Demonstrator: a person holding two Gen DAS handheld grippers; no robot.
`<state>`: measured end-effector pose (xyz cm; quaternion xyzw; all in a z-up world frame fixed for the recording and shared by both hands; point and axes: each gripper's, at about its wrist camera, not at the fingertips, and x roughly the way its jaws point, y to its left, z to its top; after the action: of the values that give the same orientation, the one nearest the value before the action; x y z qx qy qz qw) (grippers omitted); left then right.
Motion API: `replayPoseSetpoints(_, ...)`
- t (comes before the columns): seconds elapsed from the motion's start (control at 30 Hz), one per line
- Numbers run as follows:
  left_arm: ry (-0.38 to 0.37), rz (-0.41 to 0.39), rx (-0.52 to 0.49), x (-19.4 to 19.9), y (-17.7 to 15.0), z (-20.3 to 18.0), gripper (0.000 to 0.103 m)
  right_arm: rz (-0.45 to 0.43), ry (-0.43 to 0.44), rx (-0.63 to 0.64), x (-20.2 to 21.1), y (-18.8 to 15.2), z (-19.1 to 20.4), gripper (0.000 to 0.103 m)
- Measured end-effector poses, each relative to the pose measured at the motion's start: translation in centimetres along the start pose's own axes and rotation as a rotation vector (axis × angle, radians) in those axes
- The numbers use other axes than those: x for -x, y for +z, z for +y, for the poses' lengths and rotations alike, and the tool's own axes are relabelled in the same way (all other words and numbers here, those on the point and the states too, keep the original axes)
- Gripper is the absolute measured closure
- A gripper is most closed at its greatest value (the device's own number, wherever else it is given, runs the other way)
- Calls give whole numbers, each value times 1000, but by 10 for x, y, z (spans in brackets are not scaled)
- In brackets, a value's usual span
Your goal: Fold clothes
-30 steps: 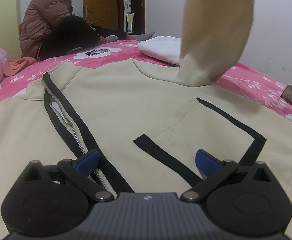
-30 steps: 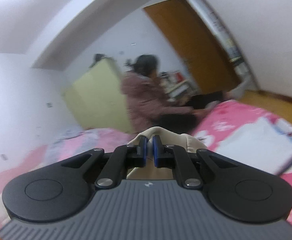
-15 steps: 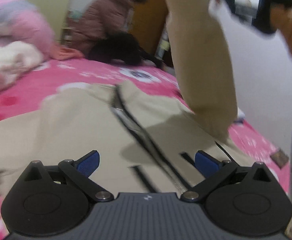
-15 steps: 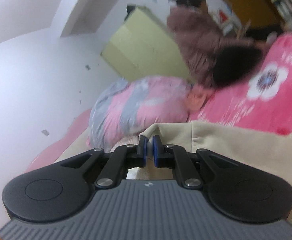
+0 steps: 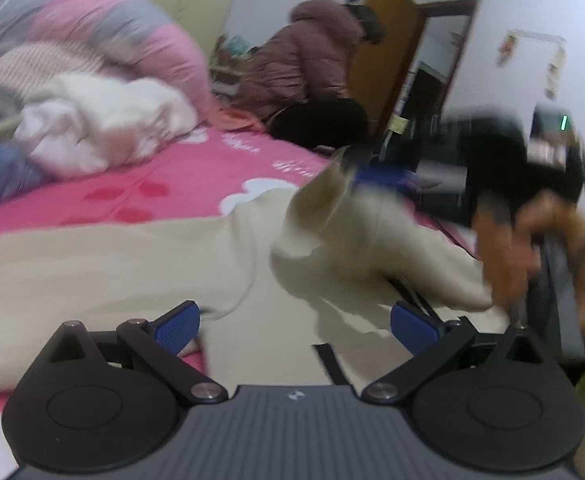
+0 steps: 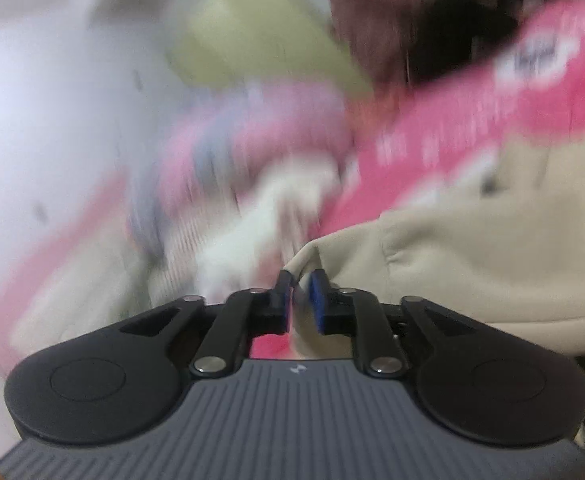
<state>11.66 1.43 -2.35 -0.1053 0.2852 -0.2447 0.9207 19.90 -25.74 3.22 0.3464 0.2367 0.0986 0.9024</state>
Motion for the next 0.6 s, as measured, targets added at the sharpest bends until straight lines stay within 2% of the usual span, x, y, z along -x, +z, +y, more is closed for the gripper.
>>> replayPoseSetpoints(0.03, -2, 4, 19, 1, 0, 5, 1, 86, -3, -15, -9, -7, -5, 83)
replayPoseSetpoints(0.13, -20, 6, 62, 1, 1, 15, 1, 170, 37, -57, -2, -18, -14, 81)
replayPoseSetpoints(0.23, -62, 18, 105, -10, 7, 16, 3, 86, 74, -79, 39, -16, -23, 75)
replayPoseSetpoints(0.4, -121, 67, 146, -46, 26, 6, 15, -27, 32, -192, 102, -16, -64, 75)
replayPoseSetpoints(0.5, -94, 137, 128, -81, 37, -4, 27, -67, -25, -259, 127, -29, -92, 74)
replayPoseSetpoints(0.6, -22, 196, 65, -112, 42, -16, 41, -94, -64, -272, 138, -47, -109, 73)
